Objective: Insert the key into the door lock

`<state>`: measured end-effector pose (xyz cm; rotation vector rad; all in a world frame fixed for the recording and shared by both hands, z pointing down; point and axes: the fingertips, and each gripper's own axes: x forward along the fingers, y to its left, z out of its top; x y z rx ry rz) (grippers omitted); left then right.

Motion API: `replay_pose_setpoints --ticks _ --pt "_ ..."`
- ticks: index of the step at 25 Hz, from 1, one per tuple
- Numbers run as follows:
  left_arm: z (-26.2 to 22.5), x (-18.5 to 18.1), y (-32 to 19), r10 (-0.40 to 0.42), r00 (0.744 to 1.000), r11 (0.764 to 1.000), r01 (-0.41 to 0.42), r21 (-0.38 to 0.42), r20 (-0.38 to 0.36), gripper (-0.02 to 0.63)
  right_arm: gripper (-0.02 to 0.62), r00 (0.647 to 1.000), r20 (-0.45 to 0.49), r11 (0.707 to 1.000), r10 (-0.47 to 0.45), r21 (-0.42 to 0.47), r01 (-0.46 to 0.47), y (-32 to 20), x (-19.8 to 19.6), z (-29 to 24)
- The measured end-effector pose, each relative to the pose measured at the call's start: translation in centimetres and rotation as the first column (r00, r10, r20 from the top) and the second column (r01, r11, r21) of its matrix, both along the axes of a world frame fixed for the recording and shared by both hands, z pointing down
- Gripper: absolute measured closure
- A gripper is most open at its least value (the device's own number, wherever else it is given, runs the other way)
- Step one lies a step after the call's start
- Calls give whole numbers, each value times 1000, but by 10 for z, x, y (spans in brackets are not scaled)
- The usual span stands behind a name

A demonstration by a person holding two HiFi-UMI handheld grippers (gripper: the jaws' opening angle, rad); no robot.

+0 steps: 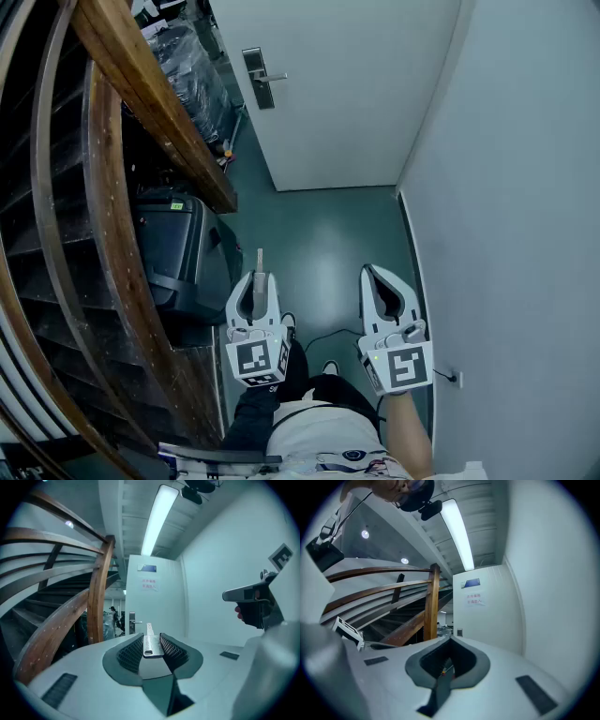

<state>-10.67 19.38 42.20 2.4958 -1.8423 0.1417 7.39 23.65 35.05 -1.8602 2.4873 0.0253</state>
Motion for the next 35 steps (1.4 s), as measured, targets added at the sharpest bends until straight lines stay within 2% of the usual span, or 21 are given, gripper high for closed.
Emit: replay_pose_setpoints --ticks 4,10,14,20,35 --pt "-15 11 24 10 1000 1000 -10 17 7 489 591 1000 -9 1000 7 9 -7 26 9 -10" --pt "-38 12 45 28 1000 998 -28 59 3 489 591 999 36 999 32 13 -33 45 9 -18" --pt "-51 8 50 45 999 997 -45 64 4 489 591 998 44 999 47 11 -48 48 -1 -22" --pt "-76 -11 56 47 999 993 -48 111 17 489 591 999 38 999 6 44 -7 52 -37 -38" --pt "-72 -10 68 40 999 994 -42 101 19 489 591 999 38 999 -27 35 26 59 -43 -32"
